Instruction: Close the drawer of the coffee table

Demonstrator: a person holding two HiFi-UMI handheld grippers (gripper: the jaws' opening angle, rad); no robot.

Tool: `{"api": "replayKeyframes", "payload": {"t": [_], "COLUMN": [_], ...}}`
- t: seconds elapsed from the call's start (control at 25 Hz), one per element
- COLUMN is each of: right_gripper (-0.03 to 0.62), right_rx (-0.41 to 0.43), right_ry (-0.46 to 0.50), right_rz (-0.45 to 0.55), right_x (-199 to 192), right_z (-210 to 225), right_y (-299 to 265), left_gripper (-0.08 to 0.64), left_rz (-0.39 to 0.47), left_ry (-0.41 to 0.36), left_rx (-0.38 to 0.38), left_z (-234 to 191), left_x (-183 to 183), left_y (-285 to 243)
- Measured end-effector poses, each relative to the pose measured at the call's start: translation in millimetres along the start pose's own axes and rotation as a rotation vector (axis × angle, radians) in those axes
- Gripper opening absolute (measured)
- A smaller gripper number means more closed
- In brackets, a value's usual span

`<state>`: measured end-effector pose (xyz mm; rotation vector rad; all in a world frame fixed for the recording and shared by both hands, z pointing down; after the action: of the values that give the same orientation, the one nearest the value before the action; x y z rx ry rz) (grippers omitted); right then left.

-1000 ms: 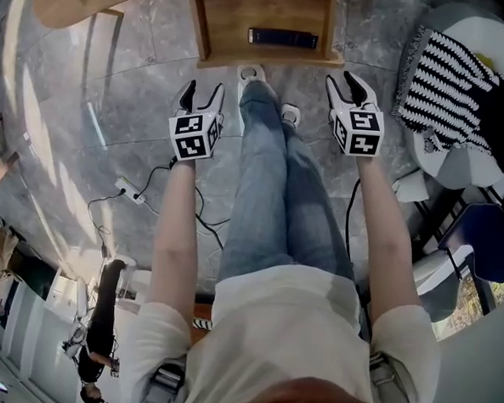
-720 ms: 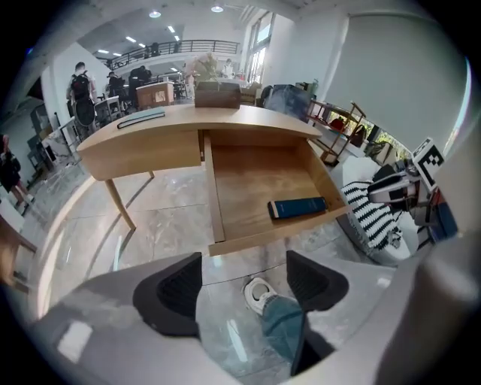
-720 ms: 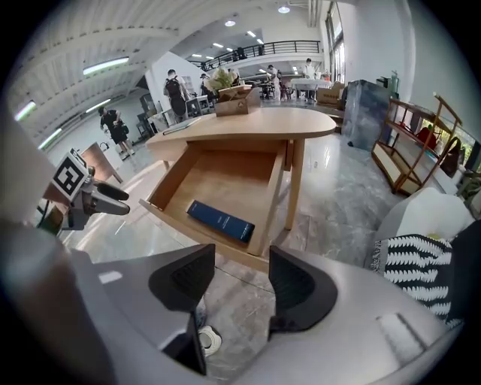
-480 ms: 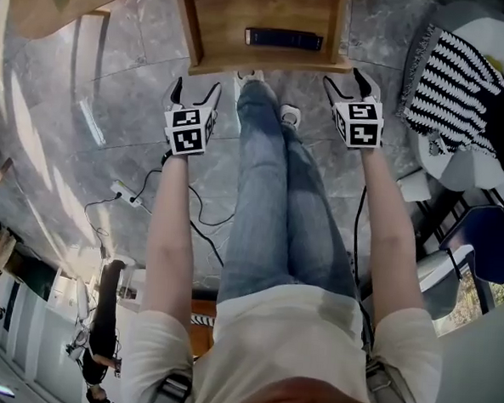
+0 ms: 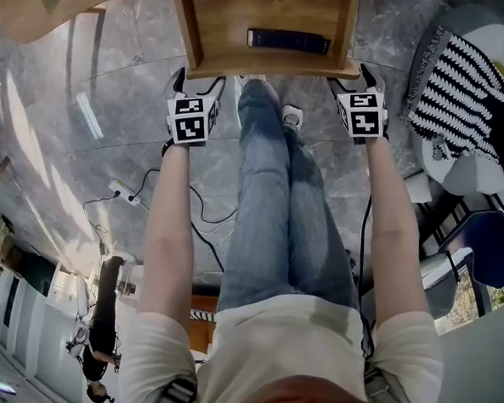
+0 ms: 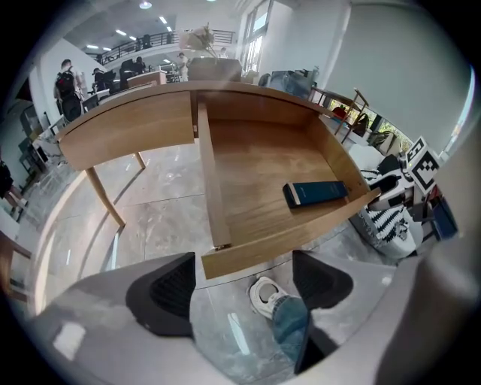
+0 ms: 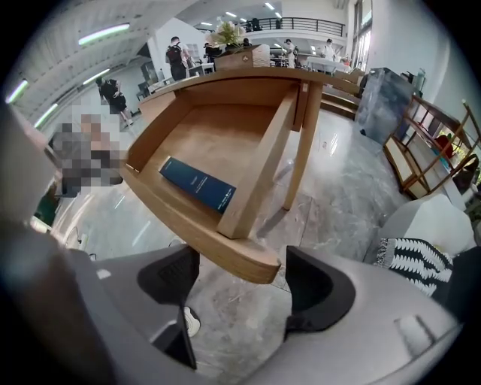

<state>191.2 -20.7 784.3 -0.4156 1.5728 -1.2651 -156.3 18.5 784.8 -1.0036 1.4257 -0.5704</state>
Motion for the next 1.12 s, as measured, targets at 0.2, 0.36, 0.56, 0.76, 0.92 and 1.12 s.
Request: {"api": "replayKeyframes", "payload": {"t": [0.2, 0.36, 0.56, 0.76, 0.92, 1.12], "right_gripper": [0.345, 0.339, 0.334, 0.328, 0.325, 0.322], "right_rx": [0.015, 0.010, 0.002, -0.011, -0.003, -0.007], "right_ry": [0.015, 0.028, 0.027, 0.034, 0.036, 0.019], "right_rz": [-0.022, -0.033, -0.051, -0.081, -0.098, -0.097], "right_x": [1.6, 1.6, 2.0, 1.7, 5.5, 15.2], "right_z": [0.5, -0.4, -1.0, -1.2, -0.5, -1.7], "right_y": [-9.4, -10.8, -11.5, -7.3, -4.1, 6.3], "left_gripper": [0.400, 0.393, 0.393, 0.390, 0.388, 0.388], "left_rz": [-0.034, -0.035, -0.052, -0.074, -0.089, -0.090], "left_ry": [-0.022, -0.025, -0.020, -0.021, -0.016, -0.002], "left_rx": [-0.034, -0.043, -0.043, -0.039, -0.039, -0.050], "left_z": [2.0, 2.9, 2.2, 4.0, 4.2, 3.5], "left_x": [4.1, 7.8, 5.4, 5.7, 9.1, 19.7], "left_y": [-11.8, -12.5, -12.4, -10.0, -6.4, 3.7]}}
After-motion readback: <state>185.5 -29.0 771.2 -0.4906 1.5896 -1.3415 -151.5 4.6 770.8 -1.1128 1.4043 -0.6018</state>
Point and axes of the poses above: the fingertips, and each gripper's own axes: y backward along the fingers, z to its right, x out of its top, the point moved 4 cm from there along y, backward along the fingers, and after that the axes turned 10 degrees about z, right-handed, at the moved point
